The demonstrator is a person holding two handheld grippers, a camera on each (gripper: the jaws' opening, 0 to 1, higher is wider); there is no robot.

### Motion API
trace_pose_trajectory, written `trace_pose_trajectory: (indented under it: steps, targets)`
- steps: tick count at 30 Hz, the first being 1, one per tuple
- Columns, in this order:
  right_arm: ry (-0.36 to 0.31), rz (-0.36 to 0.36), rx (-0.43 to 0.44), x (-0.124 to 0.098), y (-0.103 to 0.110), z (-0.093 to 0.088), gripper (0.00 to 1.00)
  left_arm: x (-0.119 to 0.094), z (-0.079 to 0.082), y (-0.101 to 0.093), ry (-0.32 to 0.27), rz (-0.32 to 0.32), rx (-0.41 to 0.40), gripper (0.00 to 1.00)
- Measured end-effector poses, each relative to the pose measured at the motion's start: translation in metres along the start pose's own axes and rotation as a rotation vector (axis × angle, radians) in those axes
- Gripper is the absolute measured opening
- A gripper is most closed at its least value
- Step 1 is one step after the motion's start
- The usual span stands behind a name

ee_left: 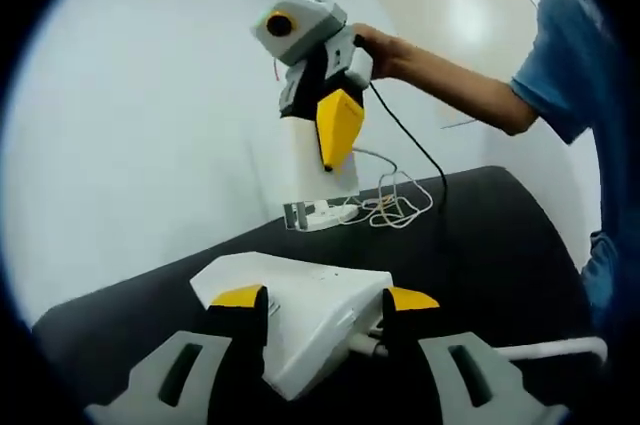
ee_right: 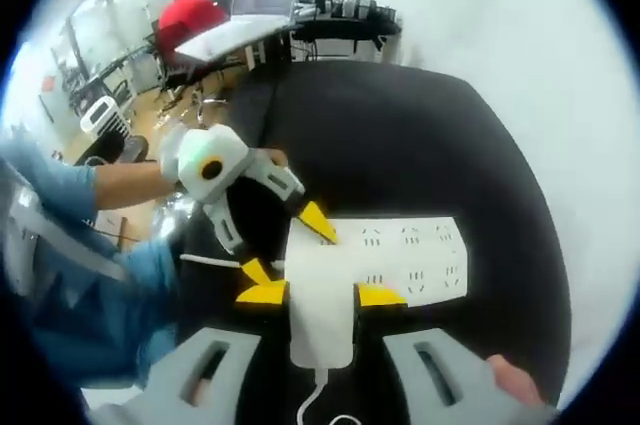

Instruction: Insert the desk lamp plug into the socket, turn on the power strip switch, turn on the lamp switch, then turn off the lamp switch, turn off the power strip switch, and remove the plug from the socket.

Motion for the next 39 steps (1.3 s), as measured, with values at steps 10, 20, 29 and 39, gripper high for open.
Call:
trace_pose_trajectory:
  steps: [10,20,29,39]
  targets:
    - [-0.227,0.106,0.224,-0.020,-0.019,-0.030,0.24,0.001,0.011,0.007,-0.028,0.057,-0.070,0.61]
    - [-0.478,0.228,0.435,-0.031,-0.032,-0.076,0.25,0.006,0.006,0.005,-0.014,0.060,-0.065,0.63]
    - [-0.535,0.221,0.562,-0.020,-0.048,-0.112,0.24,0.006,0.006,0.006,-0.014,0.077,-0.066,0.63]
    - [-0.545,0.202,0.629,-0.006,-0.055,-0.124,0.24,0.005,0.006,0.008,-0.010,0.084,-0.068,0.63]
Point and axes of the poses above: the point that each gripper's makers call its tool centre point, and the gripper's own axes: x roughly forward along the fingers, y roughly to its left, z roughly out of its top, the point moved 6 cm from there along -x, roughly backward along the fingers, and after that the axes turned 15 degrees about z, right-handed, at the moved point
